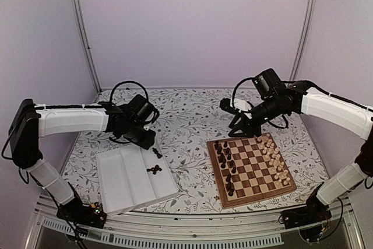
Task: Set up the chess pieces on the board
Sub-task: Pick up the chess piece from the storage box.
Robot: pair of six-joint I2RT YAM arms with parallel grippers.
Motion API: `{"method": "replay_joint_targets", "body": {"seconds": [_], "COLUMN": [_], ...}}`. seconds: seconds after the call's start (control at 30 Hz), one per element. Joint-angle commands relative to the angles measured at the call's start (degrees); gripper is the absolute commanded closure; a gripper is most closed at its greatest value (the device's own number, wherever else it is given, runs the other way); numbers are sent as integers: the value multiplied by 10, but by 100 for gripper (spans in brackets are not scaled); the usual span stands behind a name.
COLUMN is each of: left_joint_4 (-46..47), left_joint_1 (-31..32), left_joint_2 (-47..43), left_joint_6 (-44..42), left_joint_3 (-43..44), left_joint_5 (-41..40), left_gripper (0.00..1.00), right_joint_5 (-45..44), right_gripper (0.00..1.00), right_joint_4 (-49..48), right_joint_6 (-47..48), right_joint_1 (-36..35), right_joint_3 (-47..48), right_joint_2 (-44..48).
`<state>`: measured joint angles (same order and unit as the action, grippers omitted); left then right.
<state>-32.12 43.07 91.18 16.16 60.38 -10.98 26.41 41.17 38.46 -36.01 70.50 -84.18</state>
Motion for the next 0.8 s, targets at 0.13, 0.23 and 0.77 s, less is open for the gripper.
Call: {"method": "replay_joint_targets", "body": {"seconds": [0.13,0.23,0.77], "left_joint_4": [25,25,6], "left_joint_1": [-23,-24,-8], "left_joint_2": [72,101,152], "left_joint_6": [106,132,157], "left_joint_3": [19,29,31], "left_joint_5": [23,37,73], "left_gripper": [60,60,62], "right_joint_5": [-18,-19,-19], "right_gripper": [63,63,63], "right_joint_4": [-9,-10,-19], "right_joint_6": [-5,-5,-5], "right_joint_1": [-5,-5,-4], "right_joint_3": [-34,-40,-60], "right_joint_2": [36,40,49]}}
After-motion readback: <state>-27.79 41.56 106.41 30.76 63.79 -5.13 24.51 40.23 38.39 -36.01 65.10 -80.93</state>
